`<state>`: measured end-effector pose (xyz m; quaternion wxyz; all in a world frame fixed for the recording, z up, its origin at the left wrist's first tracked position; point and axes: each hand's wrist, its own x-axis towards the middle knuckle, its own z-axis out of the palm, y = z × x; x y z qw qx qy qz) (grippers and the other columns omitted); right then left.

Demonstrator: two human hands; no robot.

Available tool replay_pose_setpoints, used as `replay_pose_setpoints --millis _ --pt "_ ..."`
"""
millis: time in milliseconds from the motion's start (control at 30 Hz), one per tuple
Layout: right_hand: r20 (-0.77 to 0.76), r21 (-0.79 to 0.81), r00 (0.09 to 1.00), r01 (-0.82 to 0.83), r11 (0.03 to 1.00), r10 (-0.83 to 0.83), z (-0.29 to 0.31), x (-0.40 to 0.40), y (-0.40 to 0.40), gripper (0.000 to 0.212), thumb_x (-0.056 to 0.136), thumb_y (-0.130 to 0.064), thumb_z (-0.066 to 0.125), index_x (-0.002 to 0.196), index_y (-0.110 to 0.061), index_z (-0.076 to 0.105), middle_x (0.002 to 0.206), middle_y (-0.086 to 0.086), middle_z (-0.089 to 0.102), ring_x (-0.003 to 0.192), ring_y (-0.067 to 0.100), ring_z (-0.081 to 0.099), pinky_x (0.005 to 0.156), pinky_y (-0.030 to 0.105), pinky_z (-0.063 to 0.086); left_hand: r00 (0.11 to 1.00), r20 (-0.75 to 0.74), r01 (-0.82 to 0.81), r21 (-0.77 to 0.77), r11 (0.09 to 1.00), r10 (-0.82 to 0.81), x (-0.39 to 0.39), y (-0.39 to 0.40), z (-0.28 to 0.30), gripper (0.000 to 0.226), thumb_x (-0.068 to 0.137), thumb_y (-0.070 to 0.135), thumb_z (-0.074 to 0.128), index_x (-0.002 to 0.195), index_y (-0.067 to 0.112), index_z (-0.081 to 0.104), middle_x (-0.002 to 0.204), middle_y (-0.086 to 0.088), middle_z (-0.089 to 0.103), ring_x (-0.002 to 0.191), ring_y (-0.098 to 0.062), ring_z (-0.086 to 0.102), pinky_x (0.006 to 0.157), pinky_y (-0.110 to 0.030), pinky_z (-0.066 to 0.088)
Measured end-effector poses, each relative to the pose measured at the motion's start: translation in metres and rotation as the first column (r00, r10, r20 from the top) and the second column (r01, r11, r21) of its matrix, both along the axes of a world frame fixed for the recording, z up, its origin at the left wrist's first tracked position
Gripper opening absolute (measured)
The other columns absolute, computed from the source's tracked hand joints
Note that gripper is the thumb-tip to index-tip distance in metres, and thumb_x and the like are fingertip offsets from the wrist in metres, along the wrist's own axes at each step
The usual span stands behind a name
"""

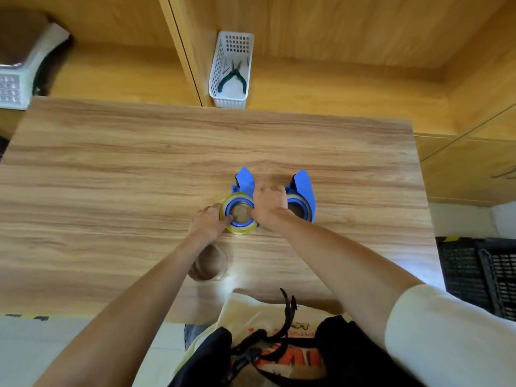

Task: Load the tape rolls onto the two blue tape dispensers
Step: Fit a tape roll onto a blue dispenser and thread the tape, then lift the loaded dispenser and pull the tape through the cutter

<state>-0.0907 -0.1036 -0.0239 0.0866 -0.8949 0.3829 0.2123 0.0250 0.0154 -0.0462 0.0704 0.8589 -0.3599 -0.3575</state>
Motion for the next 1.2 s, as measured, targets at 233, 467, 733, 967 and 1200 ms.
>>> replay_pose_setpoints --millis 233,467,733,967,1200 --pt "0.263 0.229 0.92 0.234 0.945 -0.291 0.004 -0.009 -0.007 0.066 0.092 -0.042 0.054 0.143 -0.011 0.026 0.099 0.012 0.068 0.088 0.033 0.067 0.06 0.035 0.044 0.876 -0.427 -0.364 -0.282 0.887 0.224 0.009 0.007 0.023 0.065 0.082 0.056 0.065 0.136 0.023 0.05 0.122 -0.001 0.063 0.114 -0.019 0.058 0.1 -0.033 0.043" --pt "0.486 0.53 0.706 0.231 0.816 -0.516 0.02 -0.006 -0.014 0.059 0.082 -0.052 0.061 0.125 -0.02 0.038 0.106 0.012 0.065 0.098 0.035 0.062 0.082 0.051 0.052 0.294 -0.955 -0.605 -0.158 0.78 0.035 0.019 -0.004 0.067 0.054 0.066 0.042 0.083 0.109 0.011 0.074 0.114 -0.009 0.073 0.105 -0.016 0.069 0.096 -0.03 0.053" --pt "0.7 0.526 0.475 0.162 0.835 -0.533 0.05 -0.029 -0.022 0.05 0.089 -0.052 0.051 0.133 -0.034 0.037 0.136 -0.002 0.051 0.117 0.022 0.056 0.097 0.047 0.047 0.506 -0.859 -0.613 -0.29 0.735 0.083 -0.007 -0.02 0.09 0.01 0.094 0.013 0.058 0.101 0.012 0.064 0.081 -0.005 0.077 0.075 -0.015 0.072 0.072 -0.032 0.059" --pt "0.791 0.215 0.57 0.081 0.973 -0.222 0.072 -0.033 -0.024 0.015 0.084 -0.037 0.07 0.092 -0.025 0.072 0.128 -0.002 0.055 0.122 0.017 0.046 0.098 0.035 0.042 0.64 -0.765 -0.545 -0.386 0.744 0.073 -0.027 -0.022 0.09 0.019 0.09 0.031 0.065 0.104 0.017 0.066 0.078 -0.005 0.076 0.07 -0.016 0.07 0.074 -0.036 0.055" --pt "0.711 0.163 0.644 0.241 0.957 -0.283 0.078 -0.037 -0.018 0.011 0.083 -0.033 0.069 0.077 -0.028 0.076 0.131 -0.014 0.056 0.123 0.014 0.044 0.074 0.031 0.045 0.743 -0.652 -0.555 -0.473 0.684 0.153 -0.052 -0.02 0.094 0.033 0.089 0.037 0.067 0.094 0.005 0.068 0.073 -0.007 0.068 0.061 -0.012 0.064 0.057 -0.022 0.051"
